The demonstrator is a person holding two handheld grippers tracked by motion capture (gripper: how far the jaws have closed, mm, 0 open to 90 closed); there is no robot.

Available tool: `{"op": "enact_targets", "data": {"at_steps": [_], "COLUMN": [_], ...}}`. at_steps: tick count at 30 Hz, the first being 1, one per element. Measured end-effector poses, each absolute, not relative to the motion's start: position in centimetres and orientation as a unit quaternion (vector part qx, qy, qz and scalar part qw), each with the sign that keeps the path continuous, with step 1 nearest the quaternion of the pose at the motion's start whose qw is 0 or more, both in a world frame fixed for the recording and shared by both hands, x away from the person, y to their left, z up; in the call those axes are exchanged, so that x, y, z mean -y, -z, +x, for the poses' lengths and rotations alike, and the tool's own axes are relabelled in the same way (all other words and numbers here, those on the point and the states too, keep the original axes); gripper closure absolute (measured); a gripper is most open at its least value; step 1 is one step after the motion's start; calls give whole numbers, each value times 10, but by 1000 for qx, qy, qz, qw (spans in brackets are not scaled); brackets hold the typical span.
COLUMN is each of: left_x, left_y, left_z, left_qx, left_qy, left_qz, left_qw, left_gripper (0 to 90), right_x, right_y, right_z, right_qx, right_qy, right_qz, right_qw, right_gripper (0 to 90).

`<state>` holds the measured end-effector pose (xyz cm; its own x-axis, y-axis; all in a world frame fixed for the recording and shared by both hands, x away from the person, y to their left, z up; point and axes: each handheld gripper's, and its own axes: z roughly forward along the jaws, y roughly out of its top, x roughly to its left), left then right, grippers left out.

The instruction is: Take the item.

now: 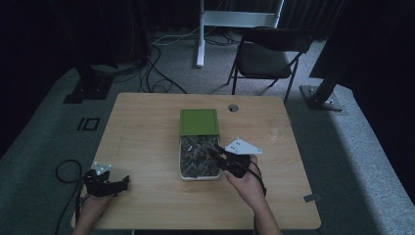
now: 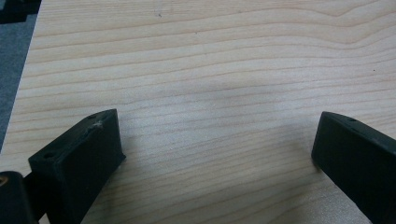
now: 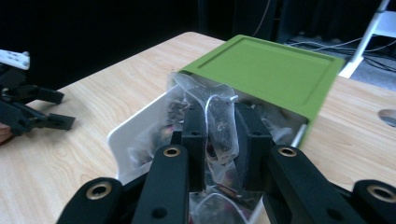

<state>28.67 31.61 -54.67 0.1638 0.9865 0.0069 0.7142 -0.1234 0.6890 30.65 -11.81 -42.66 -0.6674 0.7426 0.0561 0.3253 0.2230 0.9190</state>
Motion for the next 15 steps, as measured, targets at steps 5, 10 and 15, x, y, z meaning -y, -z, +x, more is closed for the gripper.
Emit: {"op": "enact_targets", "data": {"at_steps": [5, 10, 15], "left_x": [-316, -316, -316], "left_y": [547, 547, 547], "left_z": [287, 287, 287], "left_qx": [-599, -599, -599], "left_qy": [-242, -242, -243], "left_qz": [709, 710, 710], "left_qw": [281, 281, 281], "left_gripper": [23, 23, 23], "right_x": [126, 134, 147], "right_y": [424, 421, 421], "right_z": [309, 312, 316], "right_qx": [-750, -744, -735], "right_qy": [-514, -514, -514], "right_qz": [361, 370, 378], "right_qw": [208, 215, 229], "right_gripper": [762, 761, 760]}}
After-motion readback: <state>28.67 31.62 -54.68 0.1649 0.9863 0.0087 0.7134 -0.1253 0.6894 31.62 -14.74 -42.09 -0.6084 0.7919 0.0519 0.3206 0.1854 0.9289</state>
